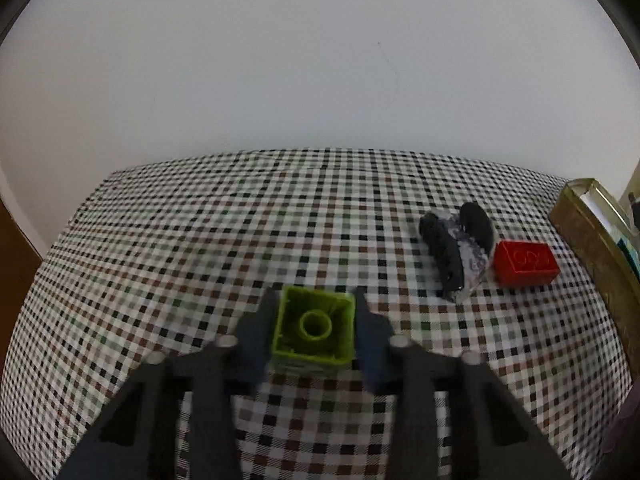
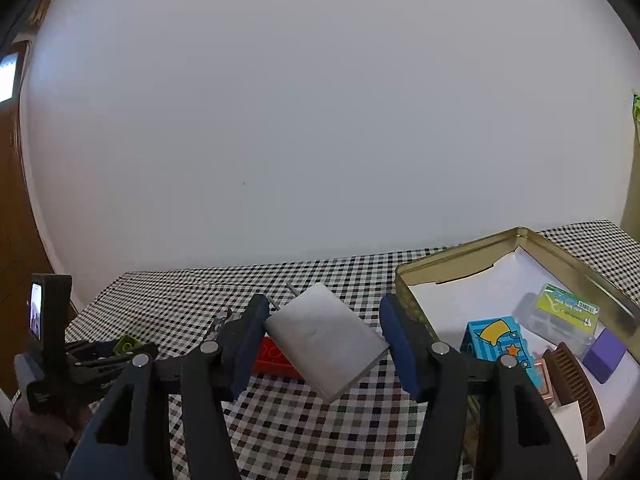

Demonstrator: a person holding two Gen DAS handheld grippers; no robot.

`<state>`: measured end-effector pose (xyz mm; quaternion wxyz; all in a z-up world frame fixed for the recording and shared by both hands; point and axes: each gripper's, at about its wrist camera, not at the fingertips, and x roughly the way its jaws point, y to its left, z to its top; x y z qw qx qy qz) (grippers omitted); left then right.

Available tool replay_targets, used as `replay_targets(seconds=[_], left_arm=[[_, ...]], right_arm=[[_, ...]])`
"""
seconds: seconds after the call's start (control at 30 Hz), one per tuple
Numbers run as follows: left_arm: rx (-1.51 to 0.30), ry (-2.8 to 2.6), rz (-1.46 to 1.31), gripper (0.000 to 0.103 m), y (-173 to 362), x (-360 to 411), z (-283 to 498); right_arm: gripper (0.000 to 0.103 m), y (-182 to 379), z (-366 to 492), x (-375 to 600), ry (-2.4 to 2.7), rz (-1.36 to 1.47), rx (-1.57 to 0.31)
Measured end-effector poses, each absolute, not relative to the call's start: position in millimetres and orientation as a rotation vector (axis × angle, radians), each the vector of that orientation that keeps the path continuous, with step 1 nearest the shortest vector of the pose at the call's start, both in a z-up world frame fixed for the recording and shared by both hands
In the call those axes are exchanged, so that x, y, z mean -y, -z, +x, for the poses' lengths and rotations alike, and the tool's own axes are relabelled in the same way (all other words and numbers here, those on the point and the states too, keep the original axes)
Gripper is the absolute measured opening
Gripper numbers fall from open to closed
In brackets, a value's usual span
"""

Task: Organize rigid objects
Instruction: 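Carry the green brick and white block over the gold tray with both grippers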

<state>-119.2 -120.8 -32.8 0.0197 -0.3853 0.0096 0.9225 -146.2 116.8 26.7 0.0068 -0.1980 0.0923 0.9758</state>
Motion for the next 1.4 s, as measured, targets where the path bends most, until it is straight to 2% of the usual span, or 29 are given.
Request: replay_targets(seconds=[0.1, 0.5, 0.73, 0.87, 1.4], left_arm=[[0.025, -2.879, -1.16, 0.03, 29.6, 128.1, -115.8], [0.024, -2.885, -0.883, 0.03, -3.0, 80.6, -89.7], [-0.002, -2.783, -0.772, 0.03, -18.2, 14.9, -74.6], [-0.025, -2.717, -0.727, 0.03, -25.3, -33.5, -67.6], [-0.122, -2.556, -0.735, 0.03, -33.8, -188.4, -52.8]], right_arm=[[0.06, -25.2, -147.5, -117.7, -3.05, -0.624, -0.289], [0.06, -43.5, -120.2, -150.3, -3.046, -0.461, -0.435], [0.06, -52.0, -86.3, -198.8, -2.989, -0.393, -0.478], [0.06, -54.6, -65.4, -233.8, -2.919, -0.358, -0.424], [0.06, -27.9, -55.4, -345.7, -2.772, -0.464, -0.463]])
